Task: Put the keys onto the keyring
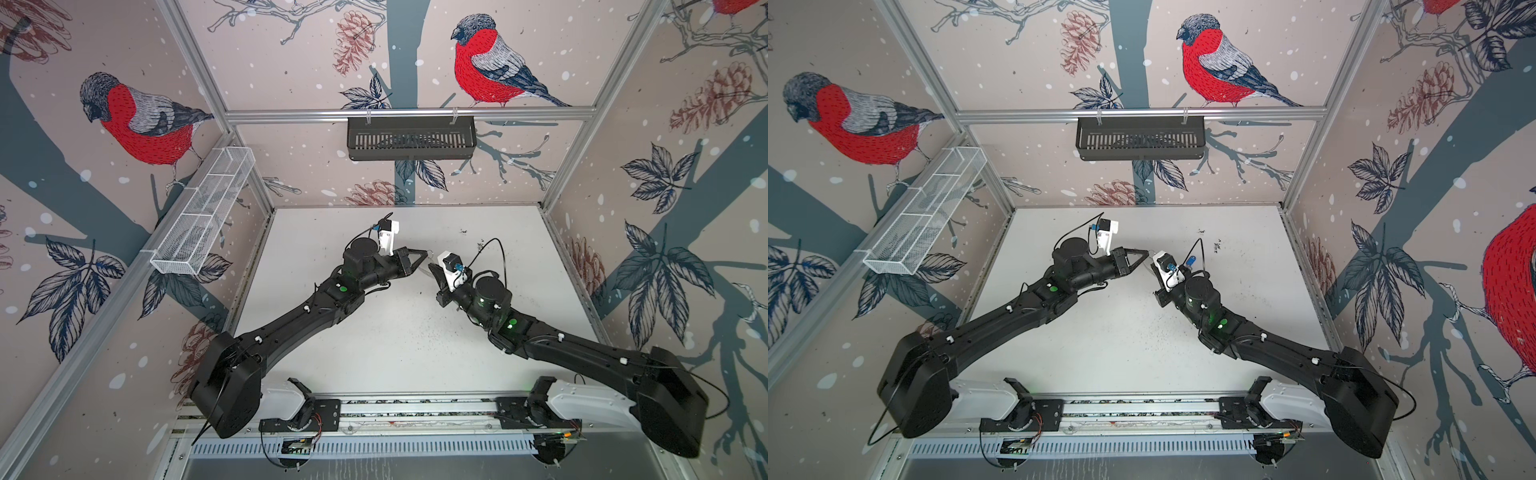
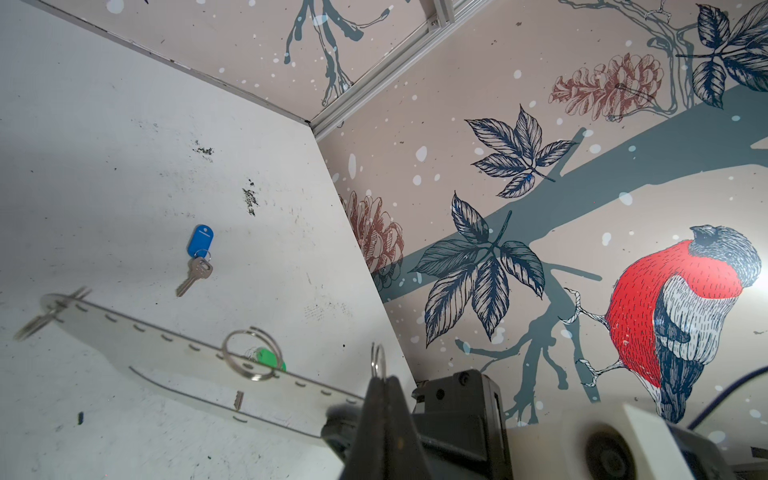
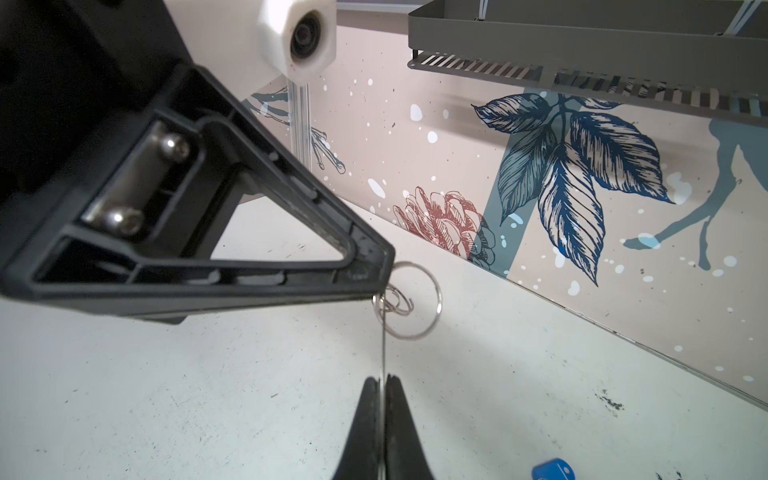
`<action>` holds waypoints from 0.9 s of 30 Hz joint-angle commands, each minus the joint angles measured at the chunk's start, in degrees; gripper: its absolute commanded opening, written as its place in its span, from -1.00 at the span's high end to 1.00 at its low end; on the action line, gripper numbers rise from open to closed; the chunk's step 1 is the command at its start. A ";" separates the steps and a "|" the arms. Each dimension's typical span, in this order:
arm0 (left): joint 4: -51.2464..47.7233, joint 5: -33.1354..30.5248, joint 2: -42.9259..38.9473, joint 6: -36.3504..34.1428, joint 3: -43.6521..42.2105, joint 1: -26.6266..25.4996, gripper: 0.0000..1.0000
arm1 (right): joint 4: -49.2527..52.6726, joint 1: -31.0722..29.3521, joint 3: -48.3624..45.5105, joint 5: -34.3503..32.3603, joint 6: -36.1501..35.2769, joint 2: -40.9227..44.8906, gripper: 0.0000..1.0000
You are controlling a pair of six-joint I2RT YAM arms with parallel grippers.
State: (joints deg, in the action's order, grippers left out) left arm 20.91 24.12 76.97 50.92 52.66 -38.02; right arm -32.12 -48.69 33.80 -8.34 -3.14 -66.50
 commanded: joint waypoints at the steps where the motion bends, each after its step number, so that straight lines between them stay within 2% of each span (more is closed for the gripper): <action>1: 1.13 1.41 -0.59 -3.25 -0.59 0.04 1.00 | -1.98 -0.18 0.46 -0.41 0.07 0.34 1.00; 15: 5.22 2.41 -2.42 -9.80 -3.78 -1.22 1.00 | -1.55 -0.27 0.74 0.04 -0.02 0.67 1.00; 23: 3.62 0.84 -3.27 -9.39 -3.72 -1.05 1.00 | -1.30 -0.41 0.57 -0.28 -0.45 1.24 1.00; 25: 2.80 0.39 -3.93 -8.93 -3.71 -0.46 0.87 | -1.36 -0.44 0.55 -0.65 -0.46 1.28 1.00; 27: 2.08 -0.27 -4.79 -8.29 -3.94 0.08 0.57 | -1.28 -0.44 0.56 -0.78 -0.55 1.35 1.00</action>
State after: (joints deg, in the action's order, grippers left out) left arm 22.83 25.28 73.14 42.04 48.77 -38.50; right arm -32.08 -48.99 34.06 -8.36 -3.16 -65.52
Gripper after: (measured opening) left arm 0.158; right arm 0.058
